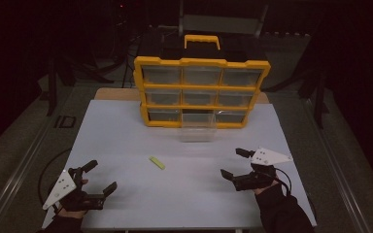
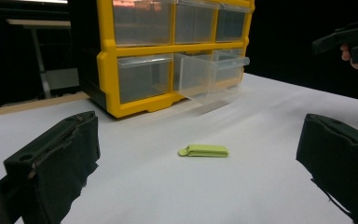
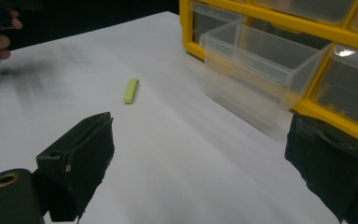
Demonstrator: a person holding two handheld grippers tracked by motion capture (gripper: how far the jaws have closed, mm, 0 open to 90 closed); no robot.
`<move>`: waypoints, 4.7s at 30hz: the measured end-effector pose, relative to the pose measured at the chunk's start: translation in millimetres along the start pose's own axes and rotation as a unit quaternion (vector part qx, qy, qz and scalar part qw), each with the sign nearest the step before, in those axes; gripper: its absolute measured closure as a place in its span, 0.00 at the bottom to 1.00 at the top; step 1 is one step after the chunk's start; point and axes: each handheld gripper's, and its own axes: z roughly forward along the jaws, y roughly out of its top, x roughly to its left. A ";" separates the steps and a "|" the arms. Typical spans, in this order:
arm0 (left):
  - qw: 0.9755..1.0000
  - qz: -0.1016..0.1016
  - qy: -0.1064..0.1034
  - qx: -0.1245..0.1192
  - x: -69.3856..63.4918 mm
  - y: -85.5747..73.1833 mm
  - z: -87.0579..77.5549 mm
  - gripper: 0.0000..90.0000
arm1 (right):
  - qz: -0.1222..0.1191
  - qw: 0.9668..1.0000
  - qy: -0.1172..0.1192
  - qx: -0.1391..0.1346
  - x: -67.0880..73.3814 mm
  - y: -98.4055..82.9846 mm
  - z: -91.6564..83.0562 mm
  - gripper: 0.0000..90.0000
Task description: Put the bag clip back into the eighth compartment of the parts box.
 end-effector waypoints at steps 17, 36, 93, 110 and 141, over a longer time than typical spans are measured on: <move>1.000 -0.002 -0.004 0.000 -0.1 -0.1 -0.2 0.00 | -0.033 0.999 0.019 0.027 14.9 23.2 35.8 0.09; 1.000 -0.006 -0.004 0.004 0.0 -0.5 0.3 0.00 | -0.042 0.997 0.046 0.049 27.1 35.4 69.3 0.09; 1.000 -0.009 -0.016 0.004 -0.6 -0.6 1.0 0.00 | -0.049 0.988 0.102 0.109 63.5 50.1 179.4 0.13; 1.000 -0.009 -0.020 0.005 -0.6 -0.8 1.3 0.00 | -0.055 0.982 0.102 0.150 67.6 45.4 209.0 0.23; 1.000 -0.009 -0.022 0.007 -0.7 -1.4 2.1 0.00 | -0.045 0.971 0.082 0.219 69.7 32.1 244.8 0.74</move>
